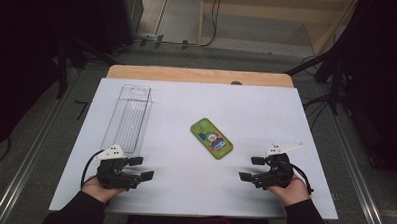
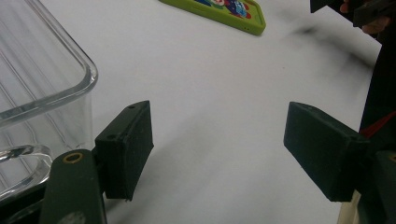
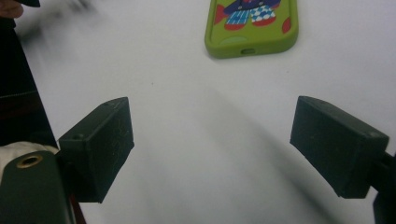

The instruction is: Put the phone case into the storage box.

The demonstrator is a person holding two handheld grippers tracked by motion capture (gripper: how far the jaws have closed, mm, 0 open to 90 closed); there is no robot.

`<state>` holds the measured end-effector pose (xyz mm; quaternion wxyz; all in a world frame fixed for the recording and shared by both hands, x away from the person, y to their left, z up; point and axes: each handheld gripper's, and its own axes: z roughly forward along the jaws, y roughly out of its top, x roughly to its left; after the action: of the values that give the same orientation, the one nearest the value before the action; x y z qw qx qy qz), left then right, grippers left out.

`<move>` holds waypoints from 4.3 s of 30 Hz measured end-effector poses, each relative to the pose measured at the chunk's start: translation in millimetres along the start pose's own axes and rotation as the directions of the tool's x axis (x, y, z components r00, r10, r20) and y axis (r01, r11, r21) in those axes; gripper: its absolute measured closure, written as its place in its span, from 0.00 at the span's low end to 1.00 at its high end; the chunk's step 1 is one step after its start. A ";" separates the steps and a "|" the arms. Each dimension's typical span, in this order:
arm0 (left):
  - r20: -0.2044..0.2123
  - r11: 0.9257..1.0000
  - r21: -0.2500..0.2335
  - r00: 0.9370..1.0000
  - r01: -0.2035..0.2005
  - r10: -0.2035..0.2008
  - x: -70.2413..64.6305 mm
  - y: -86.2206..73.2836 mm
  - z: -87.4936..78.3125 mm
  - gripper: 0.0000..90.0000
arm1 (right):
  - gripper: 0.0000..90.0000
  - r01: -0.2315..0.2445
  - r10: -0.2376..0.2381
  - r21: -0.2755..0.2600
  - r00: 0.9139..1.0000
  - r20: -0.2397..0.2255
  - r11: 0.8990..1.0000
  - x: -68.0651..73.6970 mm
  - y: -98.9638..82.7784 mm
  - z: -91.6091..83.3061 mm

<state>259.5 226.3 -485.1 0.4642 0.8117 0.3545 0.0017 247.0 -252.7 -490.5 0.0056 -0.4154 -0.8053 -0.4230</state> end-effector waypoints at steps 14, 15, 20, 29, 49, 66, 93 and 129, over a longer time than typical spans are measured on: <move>0.002 1.000 -0.005 1.000 -0.001 0.001 -0.7 0.4 0.3 0.28 | 0.13 -0.023 0.023 -0.015 0.999 0.031 1.000 -4.8 14.7 8.1; 0.000 1.000 -0.005 1.000 0.000 0.000 -0.5 0.4 0.5 0.28 | 0.13 -0.024 0.024 -0.011 0.999 0.030 1.000 -4.8 16.0 9.1; 0.000 1.000 -0.003 1.000 0.001 -0.001 -0.3 0.6 1.1 0.28 | 0.13 -0.034 0.035 -0.009 0.998 0.043 0.999 -4.5 22.6 13.8; -0.001 1.000 -0.007 1.000 0.004 -0.004 -0.5 0.6 0.9 0.28 | 0.13 -0.025 0.026 -0.021 0.997 0.070 0.999 -2.6 34.8 16.6; 0.009 1.000 -0.009 1.000 0.000 0.000 -0.3 1.3 2.1 0.28 | 0.12 0.019 -0.017 -0.018 0.996 0.086 1.000 -1.4 65.4 31.6; 0.009 1.000 -0.009 1.000 0.001 -0.001 -0.1 1.0 1.9 0.28 | 0.00 -0.015 0.015 0.002 0.991 0.136 1.000 -1.2 91.8 51.7; 0.007 1.000 -0.002 1.000 0.001 -0.001 -0.1 0.7 1.6 0.28 | 0.00 0.053 -0.058 0.051 0.993 0.105 0.997 -2.9 120.5 87.4; 0.020 1.000 0.003 1.000 0.003 -0.003 -1.2 1.0 0.7 0.28 | 0.00 0.043 -0.060 0.117 0.987 0.149 0.992 -15.0 114.0 121.9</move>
<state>259.4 224.8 -484.3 0.4665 0.8118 0.3511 -0.0073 375.4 -145.2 -497.1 -0.0432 -0.4247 -0.8364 -0.3437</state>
